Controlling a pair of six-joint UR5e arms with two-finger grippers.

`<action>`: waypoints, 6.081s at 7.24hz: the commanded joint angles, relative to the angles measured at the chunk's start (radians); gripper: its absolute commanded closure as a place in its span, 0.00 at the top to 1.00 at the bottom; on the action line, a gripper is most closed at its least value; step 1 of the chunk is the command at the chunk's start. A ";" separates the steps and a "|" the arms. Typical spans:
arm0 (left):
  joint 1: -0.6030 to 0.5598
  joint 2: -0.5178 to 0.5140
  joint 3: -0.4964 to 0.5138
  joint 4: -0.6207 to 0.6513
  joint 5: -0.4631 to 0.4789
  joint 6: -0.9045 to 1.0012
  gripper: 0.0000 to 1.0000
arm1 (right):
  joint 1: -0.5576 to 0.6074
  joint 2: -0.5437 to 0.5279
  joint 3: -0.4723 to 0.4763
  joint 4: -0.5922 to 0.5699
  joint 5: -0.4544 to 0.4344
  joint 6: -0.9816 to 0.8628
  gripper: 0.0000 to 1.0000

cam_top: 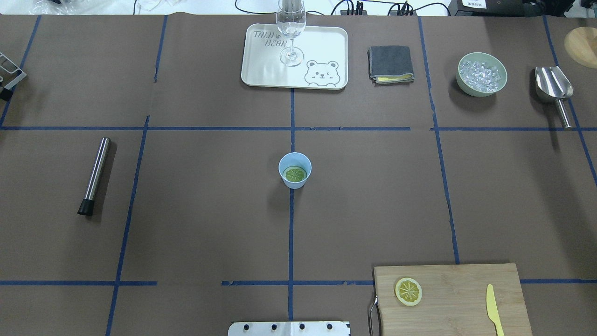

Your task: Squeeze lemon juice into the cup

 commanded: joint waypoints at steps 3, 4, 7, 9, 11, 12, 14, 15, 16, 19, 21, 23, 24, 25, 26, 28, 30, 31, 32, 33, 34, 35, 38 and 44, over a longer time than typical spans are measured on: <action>0.005 -0.026 0.101 -0.298 -0.002 -0.232 1.00 | 0.028 -0.043 0.006 0.002 0.017 -0.014 1.00; 0.059 -0.023 0.061 -0.309 0.006 -0.279 1.00 | 0.028 -0.042 0.005 0.002 0.017 -0.014 1.00; 0.253 0.016 0.054 -0.311 0.296 -0.584 1.00 | 0.029 -0.034 0.002 0.002 0.017 -0.011 1.00; 0.328 0.020 0.070 -0.314 0.307 -0.712 0.88 | 0.037 -0.031 0.013 0.002 0.019 -0.012 1.00; 0.392 0.020 0.160 -0.412 0.343 -0.694 0.86 | 0.039 -0.026 0.014 0.002 0.016 -0.006 1.00; 0.394 0.020 0.220 -0.507 0.344 -0.652 0.86 | 0.039 -0.023 0.013 0.002 0.013 0.005 1.00; 0.410 0.018 0.244 -0.515 0.344 -0.651 0.83 | 0.045 -0.026 0.013 0.002 0.013 0.005 1.00; 0.424 0.018 0.247 -0.519 0.344 -0.652 0.79 | 0.049 -0.026 0.011 0.002 0.011 0.005 1.00; 0.435 0.018 0.247 -0.519 0.344 -0.655 0.71 | 0.051 -0.028 0.010 0.002 0.011 0.005 1.00; 0.443 0.017 0.266 -0.521 0.344 -0.651 0.67 | 0.051 -0.028 0.010 0.002 0.012 0.005 1.00; 0.444 0.012 0.286 -0.521 0.344 -0.649 0.66 | 0.051 -0.031 0.011 0.002 0.013 0.005 1.00; 0.446 0.010 0.285 -0.521 0.344 -0.649 0.65 | 0.051 -0.029 0.011 0.002 0.013 0.005 1.00; 0.447 0.010 0.284 -0.521 0.342 -0.649 0.57 | 0.051 -0.028 0.011 0.002 0.013 0.006 1.00; 0.447 0.009 0.282 -0.521 0.342 -0.647 0.26 | 0.051 -0.028 0.011 0.002 0.013 0.006 1.00; 0.450 0.009 0.282 -0.521 0.342 -0.649 0.14 | 0.051 -0.028 0.011 0.002 0.013 0.006 1.00; 0.452 0.010 0.256 -0.515 0.339 -0.632 0.00 | 0.051 -0.026 0.011 0.002 0.013 0.006 1.00; 0.443 0.027 0.137 -0.510 0.333 -0.451 0.00 | 0.051 -0.026 0.014 0.002 0.013 0.009 1.00; 0.443 0.011 0.085 -0.516 0.340 -0.406 0.00 | 0.051 -0.025 0.011 0.002 0.013 0.009 1.00; 0.441 -0.035 0.064 -0.572 0.340 -0.387 0.00 | 0.052 -0.025 0.011 0.002 0.013 0.012 1.00; 0.437 -0.078 0.044 -0.638 0.339 -0.402 0.00 | 0.052 -0.025 0.011 0.002 0.013 0.016 1.00; 0.435 -0.076 0.006 -0.716 0.344 -0.400 0.00 | 0.052 -0.025 0.011 0.002 0.013 0.016 1.00; 0.435 -0.066 -0.005 -0.829 0.348 -0.393 0.00 | 0.052 -0.025 0.013 0.002 0.013 0.016 1.00; 0.449 -0.118 0.139 -1.416 0.442 -0.436 0.00 | 0.052 -0.025 0.014 0.002 0.013 0.017 1.00; 0.706 -0.383 0.331 -1.736 0.840 -0.430 0.00 | 0.054 -0.034 0.010 0.000 0.014 0.017 1.00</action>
